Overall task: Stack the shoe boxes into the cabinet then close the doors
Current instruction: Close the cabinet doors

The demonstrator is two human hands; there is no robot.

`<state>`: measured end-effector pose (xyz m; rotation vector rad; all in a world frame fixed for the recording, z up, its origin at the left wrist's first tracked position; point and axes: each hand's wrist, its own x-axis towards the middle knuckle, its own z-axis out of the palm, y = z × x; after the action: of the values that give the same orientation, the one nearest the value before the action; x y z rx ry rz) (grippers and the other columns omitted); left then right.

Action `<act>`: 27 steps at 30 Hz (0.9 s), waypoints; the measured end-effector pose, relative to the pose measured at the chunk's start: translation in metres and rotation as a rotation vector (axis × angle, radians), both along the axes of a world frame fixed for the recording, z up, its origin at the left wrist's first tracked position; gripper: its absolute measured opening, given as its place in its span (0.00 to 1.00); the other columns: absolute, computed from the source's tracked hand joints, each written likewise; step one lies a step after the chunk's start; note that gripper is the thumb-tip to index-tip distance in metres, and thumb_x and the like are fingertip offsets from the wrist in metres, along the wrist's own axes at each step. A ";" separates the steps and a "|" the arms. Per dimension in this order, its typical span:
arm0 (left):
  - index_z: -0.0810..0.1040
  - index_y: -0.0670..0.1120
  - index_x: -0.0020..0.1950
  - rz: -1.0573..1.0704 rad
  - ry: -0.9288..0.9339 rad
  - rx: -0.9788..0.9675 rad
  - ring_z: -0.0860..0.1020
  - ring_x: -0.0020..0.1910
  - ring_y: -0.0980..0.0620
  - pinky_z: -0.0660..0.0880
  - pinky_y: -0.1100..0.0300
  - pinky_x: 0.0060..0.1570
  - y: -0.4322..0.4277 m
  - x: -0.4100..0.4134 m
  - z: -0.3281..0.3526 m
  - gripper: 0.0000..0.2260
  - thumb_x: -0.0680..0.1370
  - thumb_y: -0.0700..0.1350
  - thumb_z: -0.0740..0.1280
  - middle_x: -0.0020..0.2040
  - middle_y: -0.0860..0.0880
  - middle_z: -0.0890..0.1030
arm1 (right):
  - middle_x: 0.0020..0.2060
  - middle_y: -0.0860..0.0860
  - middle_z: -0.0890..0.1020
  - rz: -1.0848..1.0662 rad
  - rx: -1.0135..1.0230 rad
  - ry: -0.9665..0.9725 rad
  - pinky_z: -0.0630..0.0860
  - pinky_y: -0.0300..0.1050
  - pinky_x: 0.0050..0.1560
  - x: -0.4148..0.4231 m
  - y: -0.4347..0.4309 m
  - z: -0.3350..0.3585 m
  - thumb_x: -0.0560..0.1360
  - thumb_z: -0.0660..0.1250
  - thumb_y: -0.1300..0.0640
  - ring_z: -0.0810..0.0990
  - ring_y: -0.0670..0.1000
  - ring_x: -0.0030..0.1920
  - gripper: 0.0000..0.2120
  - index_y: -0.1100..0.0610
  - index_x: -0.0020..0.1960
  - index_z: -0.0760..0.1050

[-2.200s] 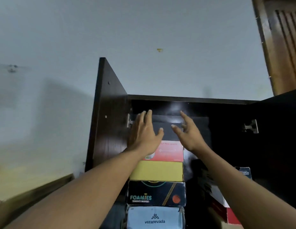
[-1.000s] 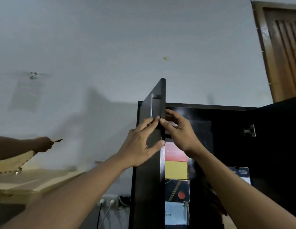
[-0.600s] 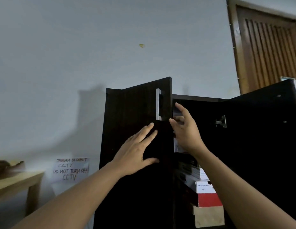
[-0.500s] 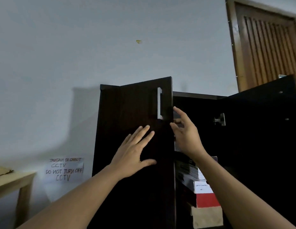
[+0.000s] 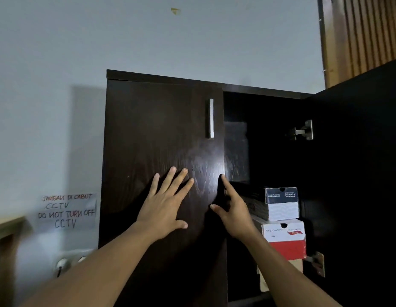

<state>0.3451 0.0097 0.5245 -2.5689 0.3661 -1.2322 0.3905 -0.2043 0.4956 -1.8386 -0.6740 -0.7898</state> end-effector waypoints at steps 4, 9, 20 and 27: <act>0.40 0.54 0.81 0.011 -0.026 0.011 0.29 0.77 0.47 0.35 0.41 0.76 0.007 0.019 -0.007 0.51 0.70 0.66 0.70 0.80 0.52 0.34 | 0.71 0.35 0.65 0.041 0.060 -0.013 0.63 0.28 0.66 0.025 0.010 0.000 0.75 0.73 0.63 0.65 0.28 0.64 0.42 0.36 0.76 0.55; 0.42 0.54 0.81 0.018 -0.030 0.015 0.32 0.78 0.47 0.36 0.40 0.76 0.008 0.023 -0.006 0.51 0.70 0.67 0.70 0.81 0.51 0.36 | 0.70 0.39 0.67 0.021 0.024 -0.009 0.63 0.23 0.55 0.033 0.007 0.000 0.75 0.73 0.60 0.70 0.30 0.58 0.41 0.40 0.79 0.55; 0.64 0.51 0.76 -0.254 -0.087 -0.222 0.66 0.73 0.48 0.58 0.40 0.73 -0.087 -0.015 0.044 0.35 0.73 0.65 0.66 0.73 0.50 0.68 | 0.65 0.48 0.71 -0.262 0.040 -0.026 0.76 0.40 0.57 -0.080 -0.134 0.041 0.79 0.68 0.55 0.78 0.48 0.59 0.32 0.41 0.78 0.59; 0.64 0.51 0.76 -0.652 -0.104 -0.269 0.67 0.72 0.48 0.65 0.45 0.70 -0.262 -0.054 0.071 0.33 0.75 0.64 0.64 0.73 0.49 0.68 | 0.58 0.46 0.77 -0.595 0.166 -0.118 0.80 0.43 0.54 -0.195 -0.268 0.046 0.79 0.68 0.56 0.81 0.42 0.52 0.27 0.47 0.76 0.65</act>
<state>0.2911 -0.2525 0.5956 -2.6787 1.1534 -1.7130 0.1957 -0.4721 0.5420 -1.8632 -0.1115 -1.3043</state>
